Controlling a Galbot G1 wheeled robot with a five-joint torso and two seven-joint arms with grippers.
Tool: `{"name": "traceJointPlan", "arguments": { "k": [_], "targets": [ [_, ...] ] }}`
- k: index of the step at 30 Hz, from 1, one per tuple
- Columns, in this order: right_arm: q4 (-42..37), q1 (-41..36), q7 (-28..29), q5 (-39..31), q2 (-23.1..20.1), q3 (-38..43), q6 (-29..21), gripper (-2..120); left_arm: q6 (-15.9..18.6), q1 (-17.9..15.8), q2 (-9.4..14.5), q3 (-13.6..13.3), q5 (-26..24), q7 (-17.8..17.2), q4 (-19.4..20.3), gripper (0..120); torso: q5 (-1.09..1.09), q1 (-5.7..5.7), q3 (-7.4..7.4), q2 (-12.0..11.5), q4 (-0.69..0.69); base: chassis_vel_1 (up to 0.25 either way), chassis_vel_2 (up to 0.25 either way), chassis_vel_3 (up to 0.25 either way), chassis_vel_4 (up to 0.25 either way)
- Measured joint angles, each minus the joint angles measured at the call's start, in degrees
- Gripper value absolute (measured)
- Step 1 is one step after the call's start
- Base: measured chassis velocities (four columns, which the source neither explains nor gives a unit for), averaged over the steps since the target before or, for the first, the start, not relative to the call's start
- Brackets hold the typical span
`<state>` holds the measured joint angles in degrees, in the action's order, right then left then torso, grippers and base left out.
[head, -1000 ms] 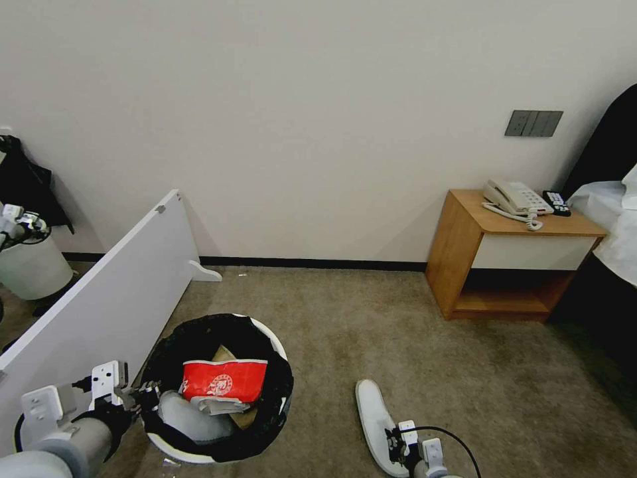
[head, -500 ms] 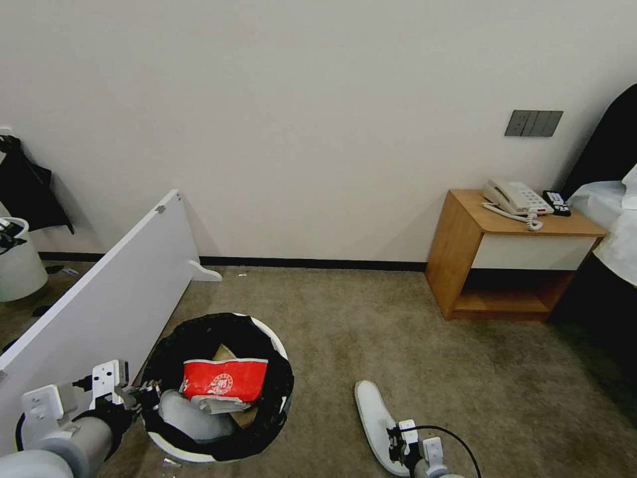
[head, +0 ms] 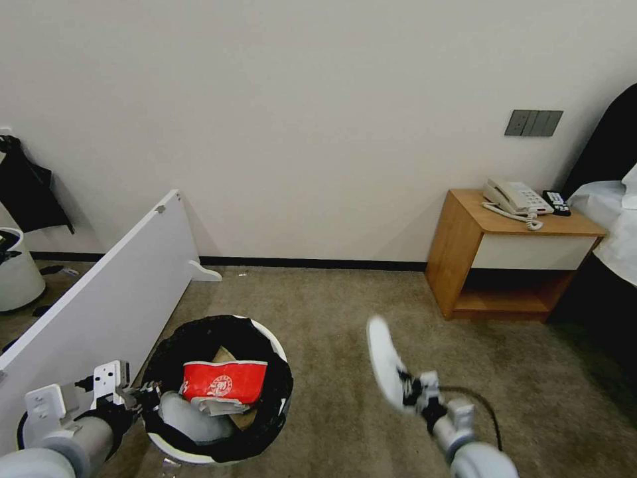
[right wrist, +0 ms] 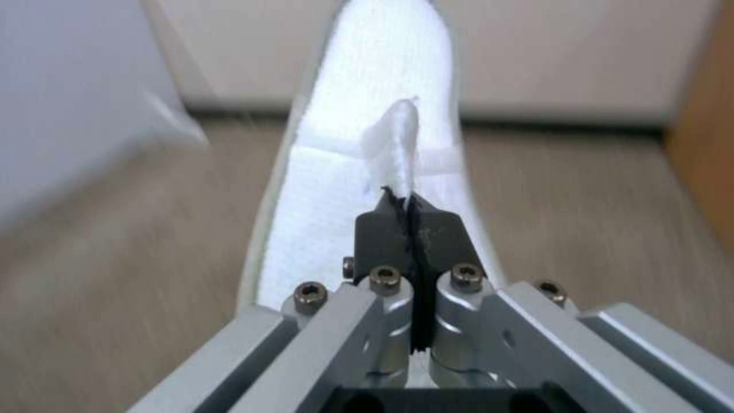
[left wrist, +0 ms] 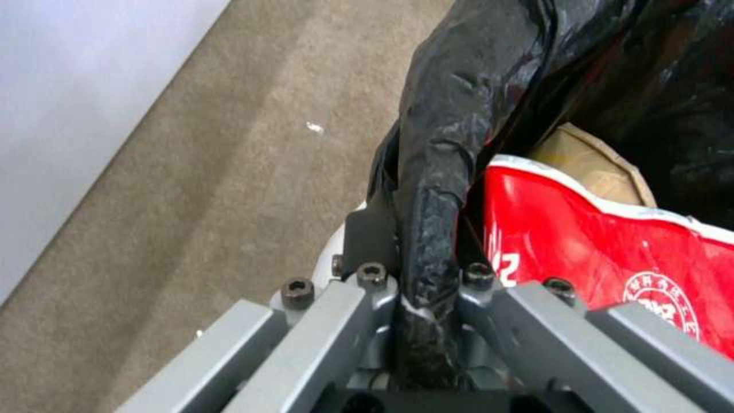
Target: Pick up the trash bin, then pick up the garbage from the floor and place it into the trash bin.
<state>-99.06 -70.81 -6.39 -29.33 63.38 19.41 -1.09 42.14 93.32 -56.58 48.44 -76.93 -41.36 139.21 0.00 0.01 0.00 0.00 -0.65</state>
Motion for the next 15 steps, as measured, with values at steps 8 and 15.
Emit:
{"name": "traceJointPlan", "arguments": {
  "k": [8,15],
  "targets": [
    [-8.79,9.22,-8.23,-14.83,-8.55,-6.05,8.37,0,0.0,-1.29,0.61,-1.38,-0.92,-0.43,-1.06,1,-0.01,0.0,0.0,0.0,0.01,0.0,0.0,0.0,0.0],
    [-11.09,15.55,-11.39,-22.96,-9.65,-11.91,10.52,0,0.0,-2.03,1.03,-2.09,-1.25,-0.5,-1.57,1,-0.02,0.0,0.0,0.0,0.01,0.0,0.0,0.0,0.0]
  ]
}}
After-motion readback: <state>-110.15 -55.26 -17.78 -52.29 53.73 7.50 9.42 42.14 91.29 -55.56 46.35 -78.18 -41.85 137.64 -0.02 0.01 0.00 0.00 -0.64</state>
